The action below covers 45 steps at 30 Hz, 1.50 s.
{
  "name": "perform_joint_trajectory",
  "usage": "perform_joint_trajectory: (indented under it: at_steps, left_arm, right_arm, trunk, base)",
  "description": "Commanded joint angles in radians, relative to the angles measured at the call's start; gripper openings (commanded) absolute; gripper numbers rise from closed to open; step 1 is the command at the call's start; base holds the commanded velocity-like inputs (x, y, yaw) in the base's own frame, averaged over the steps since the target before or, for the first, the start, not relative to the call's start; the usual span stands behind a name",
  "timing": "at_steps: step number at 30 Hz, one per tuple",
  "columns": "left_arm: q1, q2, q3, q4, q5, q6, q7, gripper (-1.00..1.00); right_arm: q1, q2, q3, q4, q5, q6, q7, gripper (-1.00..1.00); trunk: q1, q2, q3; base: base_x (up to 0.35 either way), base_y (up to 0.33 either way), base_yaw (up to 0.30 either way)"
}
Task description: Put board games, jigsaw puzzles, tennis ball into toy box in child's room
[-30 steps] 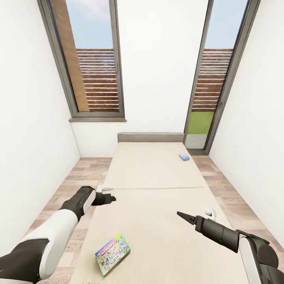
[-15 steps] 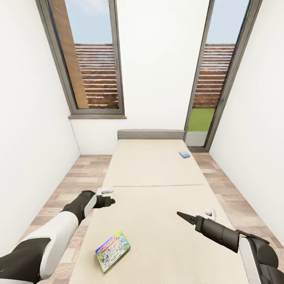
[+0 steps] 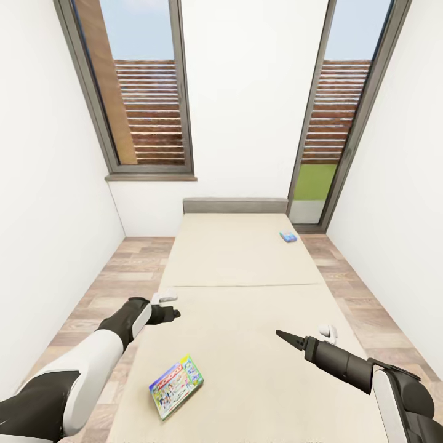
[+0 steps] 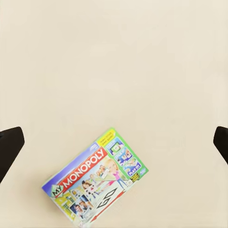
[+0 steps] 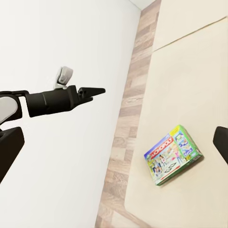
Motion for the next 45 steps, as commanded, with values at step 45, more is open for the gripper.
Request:
perform_joint_trajectory:
  at_steps: [45]
  left_arm:
    - [-0.001, -0.040, 0.005, 0.001, 0.003, -0.084, 0.027, 1.00]
  right_arm:
    - [-0.001, -0.003, -0.001, 0.000, 0.004, 0.004, 0.006, 1.00]
  trunk:
    - [0.001, -0.002, -0.075]
  base:
    - [0.000, 0.000, 0.000]
